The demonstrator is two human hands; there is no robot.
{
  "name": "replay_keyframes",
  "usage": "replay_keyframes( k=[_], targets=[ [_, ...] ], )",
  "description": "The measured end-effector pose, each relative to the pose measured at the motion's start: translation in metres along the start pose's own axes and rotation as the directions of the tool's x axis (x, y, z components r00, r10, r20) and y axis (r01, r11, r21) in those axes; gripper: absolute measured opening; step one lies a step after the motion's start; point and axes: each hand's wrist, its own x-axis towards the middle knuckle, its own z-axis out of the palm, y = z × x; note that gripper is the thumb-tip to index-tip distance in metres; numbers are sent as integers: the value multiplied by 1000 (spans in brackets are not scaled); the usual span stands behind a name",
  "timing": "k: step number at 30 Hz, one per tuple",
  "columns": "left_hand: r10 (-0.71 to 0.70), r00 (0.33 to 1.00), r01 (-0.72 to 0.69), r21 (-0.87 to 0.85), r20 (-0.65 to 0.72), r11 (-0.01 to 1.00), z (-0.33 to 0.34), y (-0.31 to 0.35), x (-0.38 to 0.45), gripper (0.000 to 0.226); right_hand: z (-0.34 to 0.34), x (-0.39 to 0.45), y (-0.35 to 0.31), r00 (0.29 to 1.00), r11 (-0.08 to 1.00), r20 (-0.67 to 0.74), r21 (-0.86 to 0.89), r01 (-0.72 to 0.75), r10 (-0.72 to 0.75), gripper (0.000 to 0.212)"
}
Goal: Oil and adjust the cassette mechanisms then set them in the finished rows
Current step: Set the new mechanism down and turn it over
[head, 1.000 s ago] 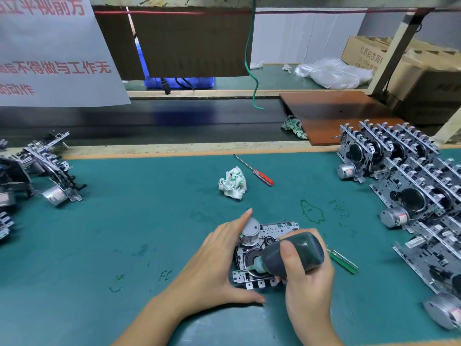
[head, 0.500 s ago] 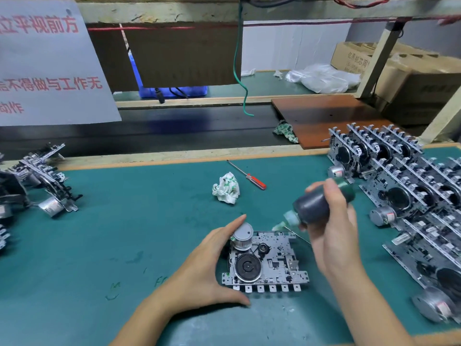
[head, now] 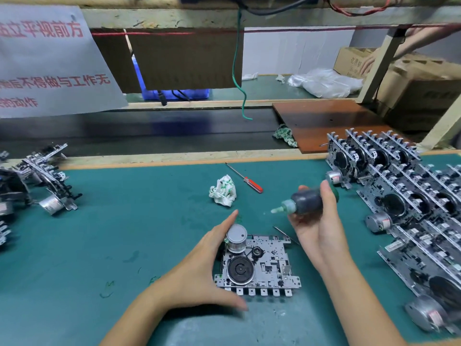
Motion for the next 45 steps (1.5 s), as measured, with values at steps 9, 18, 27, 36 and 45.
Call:
replay_keyframes(
  k=[9,18,27,36,45],
  targets=[
    [-233,788,149,-190,-570,970,27,29,34,17,-1,2,-13,996,960,79,281,21,-45,29],
    [-313,938,16,-918,152,-397,20,36,58,39,9,-9,-2,995,966,100,257,1,-27,58],
    [-139,990,-40,-900,23,-435,37,27,59,41,19,-31,30,988,986,110,-117,121,-108,29],
    [-264,964,-86,-928,14,-364,42,30,58,33,21,-32,32,971,951,183,-238,195,-154,18],
    [-246,969,-117,-924,-27,-363,44,28,60,35,20,-30,35,957,922,220,-298,248,-187,20]
  ],
)
